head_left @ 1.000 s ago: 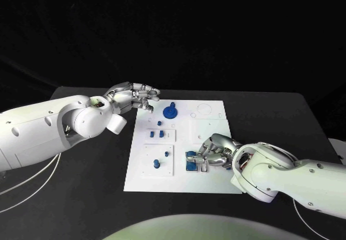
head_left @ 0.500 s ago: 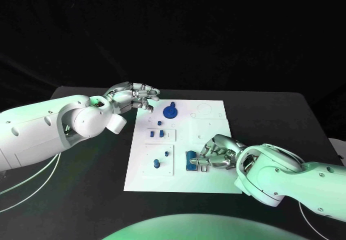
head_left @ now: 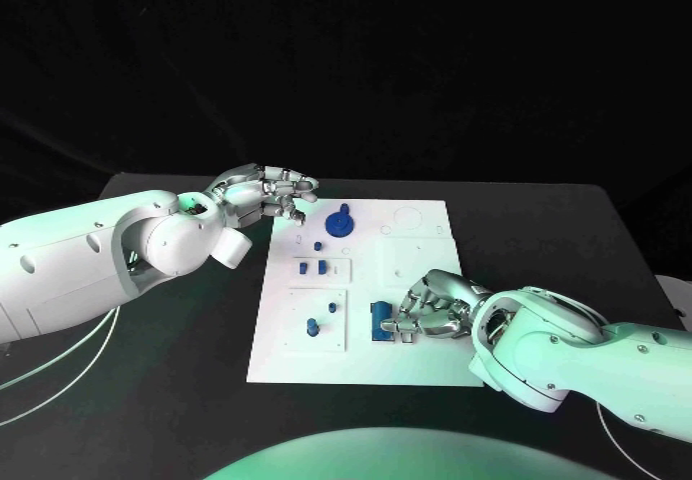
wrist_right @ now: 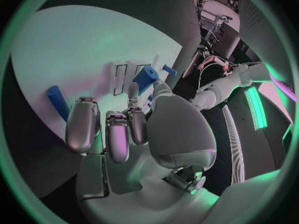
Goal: Assemble the parts on the task board
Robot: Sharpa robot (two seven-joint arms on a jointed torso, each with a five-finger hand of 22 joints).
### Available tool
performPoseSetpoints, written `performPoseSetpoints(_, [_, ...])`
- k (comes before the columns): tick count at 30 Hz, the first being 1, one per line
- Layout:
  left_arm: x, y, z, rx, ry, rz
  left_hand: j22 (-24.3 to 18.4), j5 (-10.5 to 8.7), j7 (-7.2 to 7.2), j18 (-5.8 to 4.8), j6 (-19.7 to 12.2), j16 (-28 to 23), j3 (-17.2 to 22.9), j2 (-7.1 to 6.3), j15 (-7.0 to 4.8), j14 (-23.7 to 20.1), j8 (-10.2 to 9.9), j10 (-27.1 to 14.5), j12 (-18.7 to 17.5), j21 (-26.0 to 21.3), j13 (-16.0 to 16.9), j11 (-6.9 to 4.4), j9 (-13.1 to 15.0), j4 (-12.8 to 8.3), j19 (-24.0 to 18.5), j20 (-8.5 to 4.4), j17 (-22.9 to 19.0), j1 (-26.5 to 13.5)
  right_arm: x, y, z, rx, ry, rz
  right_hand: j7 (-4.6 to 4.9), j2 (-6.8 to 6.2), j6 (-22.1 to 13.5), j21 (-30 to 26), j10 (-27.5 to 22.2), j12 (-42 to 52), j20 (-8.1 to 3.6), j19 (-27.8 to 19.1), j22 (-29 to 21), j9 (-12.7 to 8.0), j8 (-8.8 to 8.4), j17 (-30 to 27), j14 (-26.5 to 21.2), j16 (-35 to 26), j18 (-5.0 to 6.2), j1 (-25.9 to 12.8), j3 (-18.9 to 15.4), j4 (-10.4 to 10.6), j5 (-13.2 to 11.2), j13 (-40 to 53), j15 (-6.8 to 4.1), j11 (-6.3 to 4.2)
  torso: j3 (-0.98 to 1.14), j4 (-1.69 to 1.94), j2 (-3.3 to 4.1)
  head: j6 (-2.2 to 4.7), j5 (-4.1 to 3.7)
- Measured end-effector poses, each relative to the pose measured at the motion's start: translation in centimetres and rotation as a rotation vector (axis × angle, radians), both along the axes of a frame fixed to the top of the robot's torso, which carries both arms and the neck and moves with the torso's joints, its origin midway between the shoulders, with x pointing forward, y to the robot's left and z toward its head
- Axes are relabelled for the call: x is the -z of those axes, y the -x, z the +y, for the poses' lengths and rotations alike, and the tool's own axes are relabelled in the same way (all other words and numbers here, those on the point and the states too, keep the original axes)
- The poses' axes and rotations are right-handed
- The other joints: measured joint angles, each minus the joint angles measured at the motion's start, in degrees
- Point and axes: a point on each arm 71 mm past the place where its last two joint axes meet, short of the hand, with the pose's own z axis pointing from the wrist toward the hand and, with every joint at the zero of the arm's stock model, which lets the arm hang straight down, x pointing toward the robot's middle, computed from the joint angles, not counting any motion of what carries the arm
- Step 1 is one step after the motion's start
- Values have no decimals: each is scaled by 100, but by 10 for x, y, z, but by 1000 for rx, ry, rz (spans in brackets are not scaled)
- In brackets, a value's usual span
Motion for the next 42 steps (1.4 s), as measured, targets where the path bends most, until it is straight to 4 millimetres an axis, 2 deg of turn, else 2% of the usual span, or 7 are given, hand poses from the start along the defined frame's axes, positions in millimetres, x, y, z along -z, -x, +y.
performPoseSetpoints(3, [0,0,0,0,0,0,0,0,0,0,0,0,0,0,0,0,0,0,0,0,0,0,0,0,0,0,0,0,1,-1,2,-8,7,0,-1,54,1,0,11,0,0,0,0,30,0,0,0,0,0,54,0,0,0,0,0,-11,-4,1,1,-13,-7])
performPoseSetpoints(15, [0,0,1,-3,5,9,-9,0,21,-1,-21,0,-24,0,0,0,36,0,0,-22,-8,0,-1,24,21,21,0,0,1,-4,1,-28,29,-20,-1,90,1,0,20,15,-20,-21,0,68,21,0,-18,0,0,165,-1,1,23,0,-23,-20,-7,1,-2,-52,-51])
performPoseSetpoints(17, [0,0,2,-5,6,11,-9,0,21,-1,-21,0,-24,0,0,0,36,0,0,-22,-8,0,-1,24,21,21,1,0,1,-4,-1,-26,33,-23,-1,176,1,0,20,22,-20,-21,-1,81,21,0,0,0,0,275,0,0,46,2,-41,-20,-6,-1,-3,-55,-55])
performPoseSetpoints(30, [1,0,2,-8,10,18,-9,0,21,0,-21,0,-24,0,0,0,36,0,0,-22,-7,0,-2,24,21,21,1,0,0,-3,-7,-21,49,-37,0,134,0,0,40,22,-20,-21,4,115,20,0,0,0,0,315,0,0,46,3,-41,-40,10,-5,1,-57,-62])
performPoseSetpoints(42, [1,0,3,-8,11,21,-8,0,20,-1,-21,0,-24,0,0,0,36,0,0,-22,-7,0,-2,24,20,21,1,0,-5,-2,-10,-15,46,-54,0,133,0,0,40,22,-20,-21,3,127,20,0,0,0,0,315,0,0,46,3,-41,-40,0,-4,0,-60,-80])
